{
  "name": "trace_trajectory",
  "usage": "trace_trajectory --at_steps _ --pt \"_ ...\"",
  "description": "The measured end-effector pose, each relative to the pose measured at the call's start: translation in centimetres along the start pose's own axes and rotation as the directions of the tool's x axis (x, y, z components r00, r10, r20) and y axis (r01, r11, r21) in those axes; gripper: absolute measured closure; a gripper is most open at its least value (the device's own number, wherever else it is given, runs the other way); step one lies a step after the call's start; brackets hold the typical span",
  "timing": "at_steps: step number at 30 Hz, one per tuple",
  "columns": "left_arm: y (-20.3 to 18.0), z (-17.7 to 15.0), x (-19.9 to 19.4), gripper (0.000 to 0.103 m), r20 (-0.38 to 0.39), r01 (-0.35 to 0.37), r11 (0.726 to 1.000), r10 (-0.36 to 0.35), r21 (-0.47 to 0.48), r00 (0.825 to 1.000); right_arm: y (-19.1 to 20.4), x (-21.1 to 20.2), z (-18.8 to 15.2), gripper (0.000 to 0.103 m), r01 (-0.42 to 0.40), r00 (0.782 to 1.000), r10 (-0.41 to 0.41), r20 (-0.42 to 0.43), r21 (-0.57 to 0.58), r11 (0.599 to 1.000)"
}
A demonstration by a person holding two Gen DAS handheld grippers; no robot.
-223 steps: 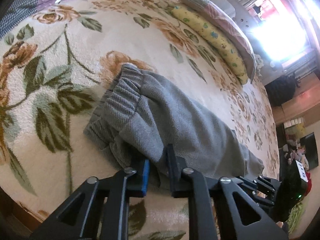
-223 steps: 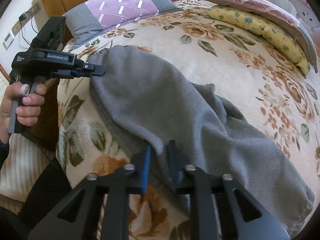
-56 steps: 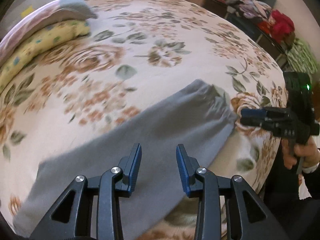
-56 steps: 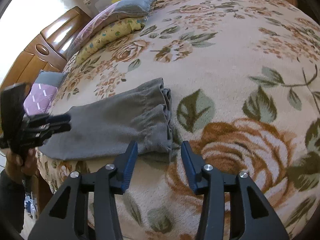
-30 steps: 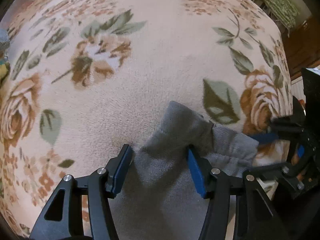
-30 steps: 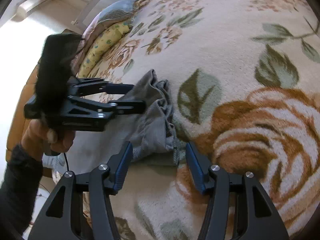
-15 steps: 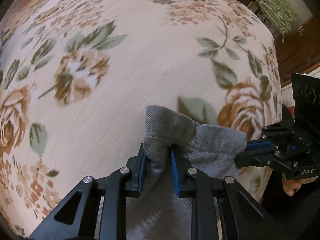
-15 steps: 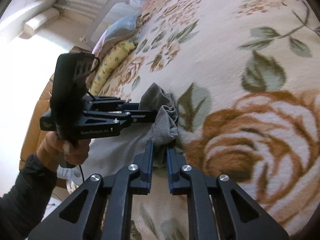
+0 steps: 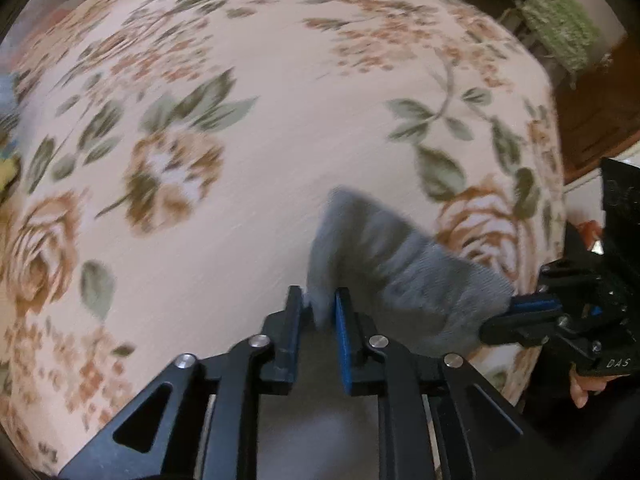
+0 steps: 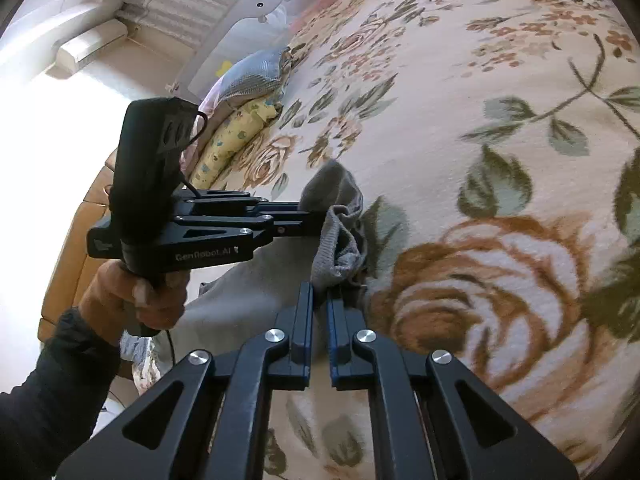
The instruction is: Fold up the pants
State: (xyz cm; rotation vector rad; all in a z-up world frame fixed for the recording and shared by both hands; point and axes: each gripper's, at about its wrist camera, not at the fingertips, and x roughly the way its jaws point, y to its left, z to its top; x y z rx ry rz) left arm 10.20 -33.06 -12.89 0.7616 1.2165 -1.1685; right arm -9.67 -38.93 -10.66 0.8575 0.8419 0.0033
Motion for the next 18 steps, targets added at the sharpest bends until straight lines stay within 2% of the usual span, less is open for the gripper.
trace_trajectory --at_steps 2,4,7,9,13,16,18 --pt "0.9 -1.3 -1.0 0.073 0.008 -0.019 1.000 0.019 -0.018 1.000 0.1 0.3 0.1 0.093 0.062 0.998 -0.063 -0.010 -0.016 0.998" --pt "1.6 -2.6 -1.9 0.067 0.017 -0.036 0.998 0.037 -0.042 0.999 -0.1 0.3 0.4 0.091 0.157 0.987 -0.157 -0.021 -0.025 0.987" --pt "2.7 -5.9 -4.3 0.067 0.065 -0.045 0.994 0.052 -0.099 0.997 -0.9 -0.3 0.6 0.087 0.185 0.982 -0.185 -0.022 0.005 0.983" --pt "3.8 -8.7 -6.3 0.067 0.106 -0.038 0.985 0.057 -0.169 0.993 -1.0 -0.9 0.4 0.085 0.201 0.980 -0.200 -0.005 0.004 0.980" --pt "5.6 -14.8 -9.6 0.067 0.182 -0.011 0.946 0.073 -0.324 0.981 -0.4 -1.2 -0.3 0.085 0.203 0.979 -0.203 0.003 -0.020 0.979" --pt "5.9 -18.3 -11.2 0.067 0.206 -0.032 0.912 0.127 -0.410 0.970 1.2 -0.5 -0.4 0.085 0.183 0.983 -0.183 0.004 -0.047 0.982" --pt "6.1 -21.2 -12.4 0.067 0.234 -0.033 0.876 0.165 -0.481 0.958 2.9 0.0 -0.6 0.085 0.172 0.985 -0.172 0.007 -0.090 0.981"
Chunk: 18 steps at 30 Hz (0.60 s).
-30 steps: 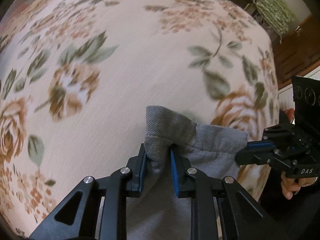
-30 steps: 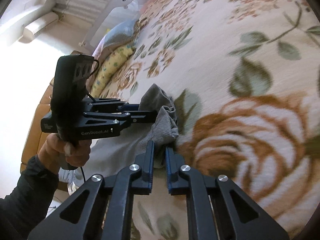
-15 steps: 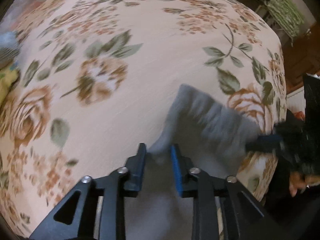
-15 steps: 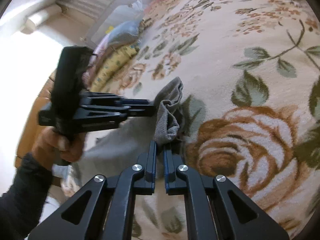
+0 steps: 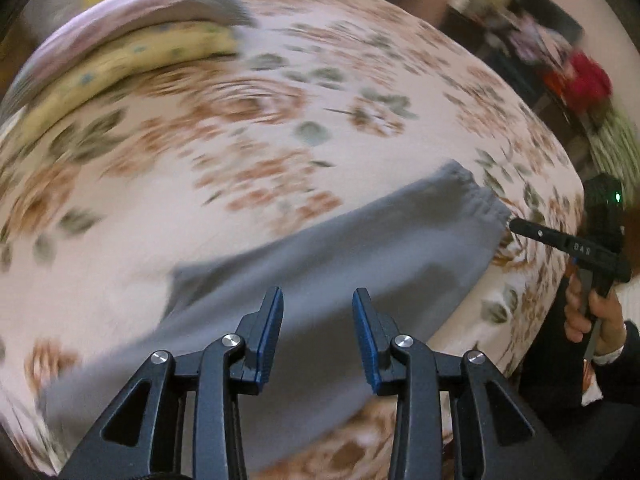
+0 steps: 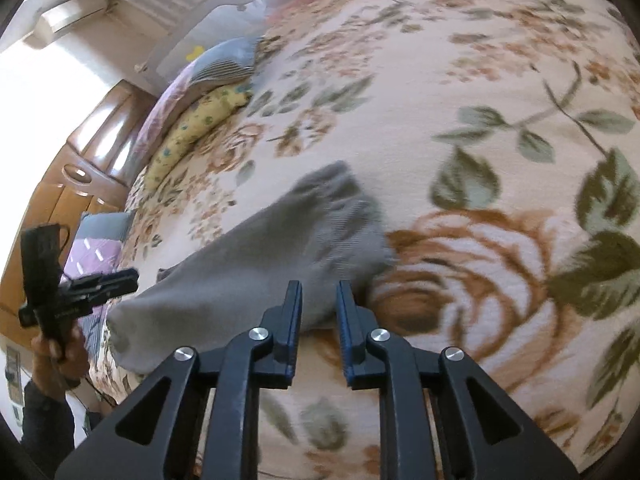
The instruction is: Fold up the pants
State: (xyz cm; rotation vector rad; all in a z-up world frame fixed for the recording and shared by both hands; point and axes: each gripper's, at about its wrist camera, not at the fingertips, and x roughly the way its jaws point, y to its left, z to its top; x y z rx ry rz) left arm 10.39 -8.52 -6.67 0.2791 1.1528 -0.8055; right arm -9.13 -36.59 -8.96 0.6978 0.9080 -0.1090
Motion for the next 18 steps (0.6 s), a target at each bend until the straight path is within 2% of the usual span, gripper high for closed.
trace_trajectory --at_steps 4,8,10,11,12,14,18 --pt "3.3 -3.7 -3.0 0.060 0.074 -0.035 0.986 0.048 -0.163 0.996 3.9 1.5 -0.2 0.085 -0.079 0.996 0.075 -0.056 -0.085 0.993" --pt "6.8 -8.1 -5.9 0.059 0.133 -0.047 0.942 0.096 -0.332 0.986 7.7 3.8 -0.5 0.084 -0.140 0.985 0.122 -0.124 -0.156 0.978" --pt "8.0 -9.9 -6.8 0.057 0.142 -0.062 0.922 0.126 -0.383 0.982 10.1 5.2 -0.8 0.083 -0.178 0.975 0.147 -0.166 -0.198 0.964" --pt "8.3 -10.4 -7.1 0.055 0.141 -0.072 0.914 0.140 -0.400 0.980 11.2 5.8 -1.0 0.077 -0.191 0.971 0.151 -0.187 -0.217 0.957" --pt "8.9 -11.2 -7.3 0.055 0.139 -0.085 0.904 0.157 -0.420 0.978 12.4 6.6 -1.3 0.066 -0.203 0.966 0.155 -0.205 -0.238 0.950" --pt "10.0 -12.7 -7.8 0.055 0.138 -0.103 0.880 0.186 -0.463 0.973 14.8 7.7 -1.9 0.056 -0.239 0.956 0.176 -0.234 -0.279 0.930" --pt "12.2 -14.8 -8.1 0.055 0.136 -0.105 0.838 0.208 -0.535 0.968 18.8 9.9 -2.5 0.056 -0.287 0.938 0.194 -0.287 -0.334 0.898"
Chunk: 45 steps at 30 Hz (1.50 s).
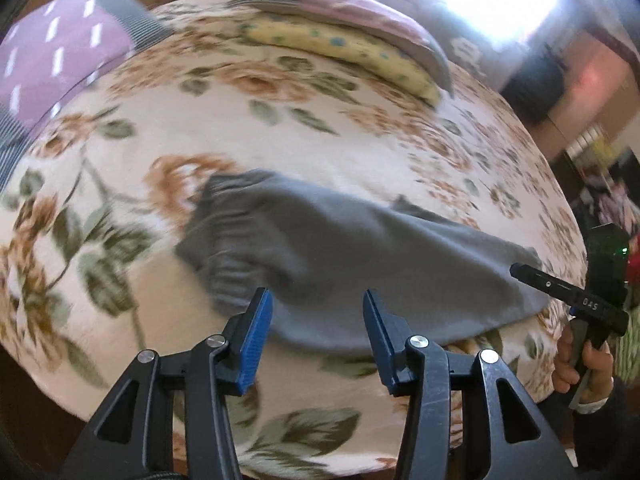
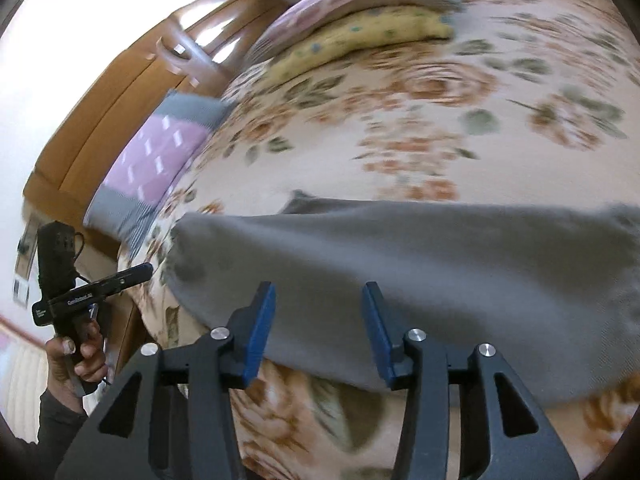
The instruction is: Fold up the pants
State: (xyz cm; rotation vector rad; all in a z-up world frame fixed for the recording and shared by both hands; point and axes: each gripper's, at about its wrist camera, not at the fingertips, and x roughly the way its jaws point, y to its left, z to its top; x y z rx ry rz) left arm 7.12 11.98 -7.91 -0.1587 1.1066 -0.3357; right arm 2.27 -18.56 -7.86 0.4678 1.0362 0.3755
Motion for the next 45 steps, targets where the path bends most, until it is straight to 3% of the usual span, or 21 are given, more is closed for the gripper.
trace_trajectory --at_steps 3,10,13,18,19,21,27,28,29,30,32,35,37,40,43,45 --pt "1.8 -0.4 0.1 0.055 0.005 -0.040 0.998 0.041 -0.047 0.999 1.9 2.0 1.5 0.056 -0.014 1.000 0.013 -0.024 -0.032 0.999" --pt "4.1 -0.7 1.6 0.052 -0.012 -0.027 0.991 0.026 -0.128 1.000 6.9 6.6 4.5 0.056 -0.057 0.995 0.045 -0.083 -0.143 0.988" --pt "4.1 -0.4 2.9 0.050 -0.028 -0.028 0.990 0.024 -0.138 0.999 8.0 8.6 5.5 0.055 -0.002 0.996 -0.015 -0.087 -0.197 0.980" --pt "3.7 0.0 3.5 0.053 -0.025 -0.061 0.992 0.058 -0.110 0.998 5.3 10.1 7.2 0.053 0.141 0.988 -0.149 -0.048 -0.145 0.979" --pt "3.6 -0.1 3.5 0.063 -0.022 -0.078 0.992 0.076 -0.100 0.997 4.5 10.7 7.6 0.053 0.157 0.984 -0.166 -0.057 -0.137 0.978" --pt "3.5 -0.1 3.3 0.068 -0.010 -0.104 0.991 0.103 -0.080 0.995 3.6 11.9 8.1 0.053 0.178 0.979 -0.190 -0.072 -0.148 0.973" --pt "3.5 -0.4 2.7 0.075 0.014 -0.119 0.992 0.119 -0.053 0.993 3.4 16.2 8.0 0.053 0.129 0.965 -0.180 -0.192 -0.250 0.960" --pt "3.4 -0.2 2.5 0.078 0.022 -0.123 0.991 0.124 -0.050 0.992 3.7 16.7 7.8 0.058 0.123 0.964 -0.182 -0.196 -0.283 0.951" --pt "3.3 -0.1 2.4 0.094 0.029 -0.125 0.991 0.127 -0.049 0.991 4.2 17.0 7.7 0.082 0.138 0.960 -0.206 -0.188 -0.319 0.938" --pt "3.3 0.2 1.7 0.096 0.052 -0.132 0.990 0.135 -0.048 0.990 4.3 16.9 7.8 0.088 0.146 0.960 -0.215 -0.180 -0.330 0.932" --pt "3.7 1.2 0.8 0.096 0.086 -0.110 0.993 0.114 -0.049 0.990 4.1 16.2 8.7 0.095 0.134 0.972 -0.183 -0.149 -0.293 0.947" --pt "4.6 2.2 1.5 0.096 0.089 -0.131 0.991 0.135 -0.040 0.987 3.3 15.4 10.3 0.096 0.129 0.985 -0.149 -0.082 -0.209 0.969" --pt "5.4 2.3 2.7 0.096 0.064 -0.136 0.989 0.139 -0.052 0.988 3.1 15.8 10.8 0.096 0.147 0.985 -0.162 -0.061 -0.191 0.970" --pt "6.5 1.7 4.2 0.095 0.035 -0.133 0.990 0.135 -0.053 0.990 2.4 17.6 10.4 0.095 0.163 0.976 -0.185 -0.118 -0.172 0.971" --pt "7.4 1.2 4.0 0.087 0.030 -0.105 0.991 0.108 -0.086 0.994 1.9 17.3 10.4 0.087 0.152 0.979 -0.167 -0.120 -0.130 0.980" --pt "7.8 1.0 2.9 0.081 0.035 -0.122 0.986 0.127 -0.116 0.991 1.8 15.7 10.5 0.061 0.163 0.981 -0.172 -0.091 -0.107 0.981"
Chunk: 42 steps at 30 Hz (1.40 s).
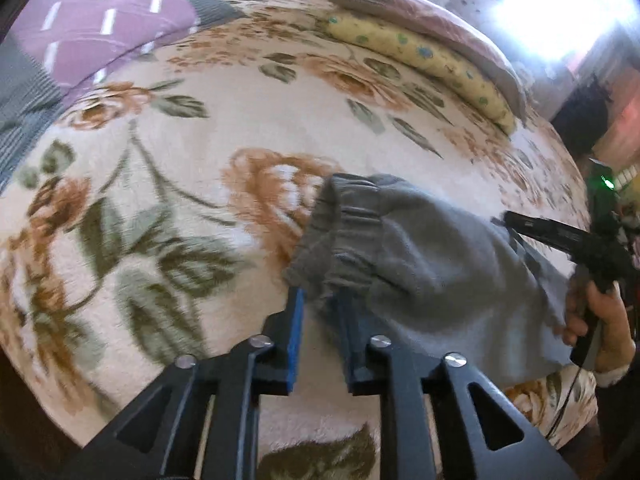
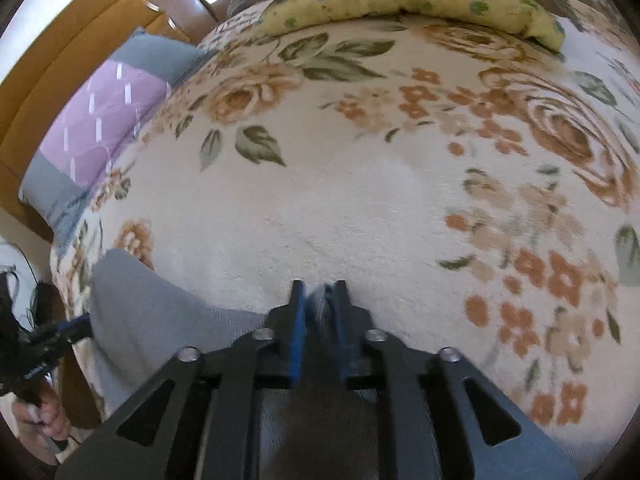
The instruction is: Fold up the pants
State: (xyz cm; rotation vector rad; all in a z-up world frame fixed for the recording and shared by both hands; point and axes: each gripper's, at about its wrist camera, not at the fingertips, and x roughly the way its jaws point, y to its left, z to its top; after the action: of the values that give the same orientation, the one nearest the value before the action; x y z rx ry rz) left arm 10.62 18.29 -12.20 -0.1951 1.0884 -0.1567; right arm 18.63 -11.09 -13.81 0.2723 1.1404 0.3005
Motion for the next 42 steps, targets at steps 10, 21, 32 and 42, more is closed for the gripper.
trace_trajectory --at_steps 10,21,32,42 --pt "-5.4 0.7 -3.5 0.075 0.060 0.006 0.995 -0.012 0.101 0.998 -3.2 -9.4 -3.9 0.050 -0.057 0.988 0.045 0.146 0.079 0.995" --pt "-19.3 -0.7 -1.7 0.062 -0.032 0.162 0.920 -0.161 0.358 0.986 -10.5 -17.9 -13.2 0.050 -0.029 0.979 -0.022 0.205 0.246 0.969" --pt "-31.5 -3.3 1.5 0.055 -0.182 0.298 0.795 -0.237 0.528 0.954 -19.2 -24.2 -21.1 0.050 0.000 0.955 -0.145 0.258 0.488 0.873" --pt "-43.0 -3.5 6.9 0.047 -0.399 0.452 0.535 -0.219 0.714 0.890 -22.5 -23.4 -24.0 0.046 -0.059 0.962 -0.107 0.251 0.574 0.817"
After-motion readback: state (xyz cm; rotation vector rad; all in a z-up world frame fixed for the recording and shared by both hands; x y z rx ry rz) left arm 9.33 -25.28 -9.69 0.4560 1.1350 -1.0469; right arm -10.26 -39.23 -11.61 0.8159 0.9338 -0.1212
